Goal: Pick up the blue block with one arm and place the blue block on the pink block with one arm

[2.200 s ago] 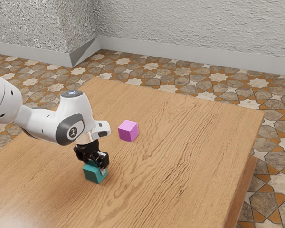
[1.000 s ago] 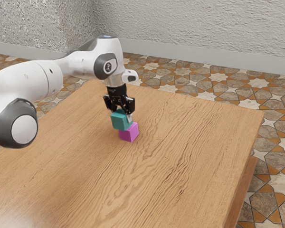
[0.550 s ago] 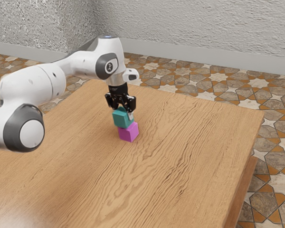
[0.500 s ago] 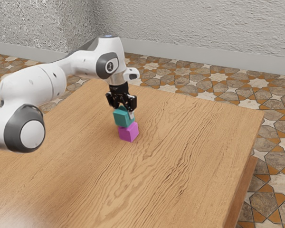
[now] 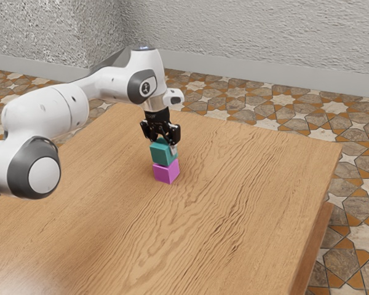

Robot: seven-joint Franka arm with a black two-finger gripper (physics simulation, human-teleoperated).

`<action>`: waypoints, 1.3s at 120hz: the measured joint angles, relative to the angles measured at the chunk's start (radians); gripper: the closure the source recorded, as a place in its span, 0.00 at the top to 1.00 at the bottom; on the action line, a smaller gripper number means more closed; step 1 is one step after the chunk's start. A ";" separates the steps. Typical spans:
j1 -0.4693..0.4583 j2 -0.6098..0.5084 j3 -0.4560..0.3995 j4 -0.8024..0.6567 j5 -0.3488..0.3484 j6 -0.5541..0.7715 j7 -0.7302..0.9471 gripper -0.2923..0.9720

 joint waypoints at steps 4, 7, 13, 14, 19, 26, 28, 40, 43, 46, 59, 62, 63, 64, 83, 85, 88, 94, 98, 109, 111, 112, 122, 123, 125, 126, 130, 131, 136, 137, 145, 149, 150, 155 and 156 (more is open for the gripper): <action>0.000 -0.001 0.000 -0.001 0.002 0.000 -0.001 0.52; 0.000 -0.002 0.001 -0.002 0.003 0.000 -0.002 0.52; 0.000 -0.003 0.001 -0.004 0.005 0.001 -0.003 0.52; 0.000 -0.003 0.001 -0.004 0.005 0.001 -0.003 0.52; 0.000 -0.004 0.002 -0.005 0.006 0.001 -0.004 0.52; -0.003 -0.007 0.002 -0.007 0.007 0.001 -0.006 0.52; -0.004 -0.008 0.002 -0.008 0.008 0.001 -0.006 0.52; -0.007 -0.011 0.002 -0.009 0.011 0.001 -0.008 0.52; -0.007 -0.012 0.003 -0.009 0.011 0.001 -0.008 0.52; -0.008 -0.013 0.004 -0.009 0.012 0.001 -0.008 0.52; -0.008 -0.014 0.007 -0.010 0.014 0.000 -0.010 0.52; -0.008 -0.014 0.007 -0.010 0.014 0.000 -0.010 0.52; -0.008 -0.013 0.007 -0.010 0.014 0.000 -0.010 0.52; -0.008 -0.013 0.007 -0.010 0.014 0.000 -0.010 0.52; -0.008 -0.013 0.007 -0.010 0.015 0.001 -0.012 0.52; -0.008 -0.013 0.007 -0.010 0.015 0.001 -0.012 0.52; -0.008 -0.013 0.007 -0.010 0.015 0.001 -0.012 0.52; -0.008 -0.013 0.007 -0.011 0.015 0.001 -0.013 0.52; -0.008 -0.013 0.007 -0.012 0.015 0.001 -0.013 0.52; -0.008 -0.013 0.007 -0.016 0.015 0.002 -0.013 0.52; -0.008 -0.013 0.007 -0.016 0.015 0.002 -0.014 0.52; -0.008 -0.013 0.007 -0.017 0.015 0.002 -0.014 0.52; -0.008 -0.013 0.007 -0.020 0.015 0.002 -0.014 0.52; -0.008 -0.013 0.007 -0.020 0.015 0.002 -0.014 0.52; -0.008 -0.013 0.007 -0.021 0.015 0.002 -0.014 0.52; -0.008 -0.013 0.007 -0.022 0.015 0.002 -0.015 0.52; -0.008 -0.013 0.007 -0.023 0.015 0.002 -0.015 0.52; -0.008 -0.013 0.007 -0.023 0.015 0.003 -0.015 0.52; -0.008 -0.013 0.007 -0.024 0.015 0.003 -0.015 0.52; -0.008 -0.013 0.007 -0.024 0.015 0.003 -0.015 0.52; -0.009 -0.014 0.007 -0.026 0.015 0.003 -0.015 0.52; -0.009 -0.014 0.007 -0.026 0.015 0.003 -0.016 0.52; -0.009 -0.013 0.007 -0.027 0.015 0.003 -0.016 0.52; -0.009 -0.013 0.007 -0.028 0.014 0.003 -0.016 0.54; -0.009 -0.013 0.007 -0.028 0.013 0.003 -0.016 0.55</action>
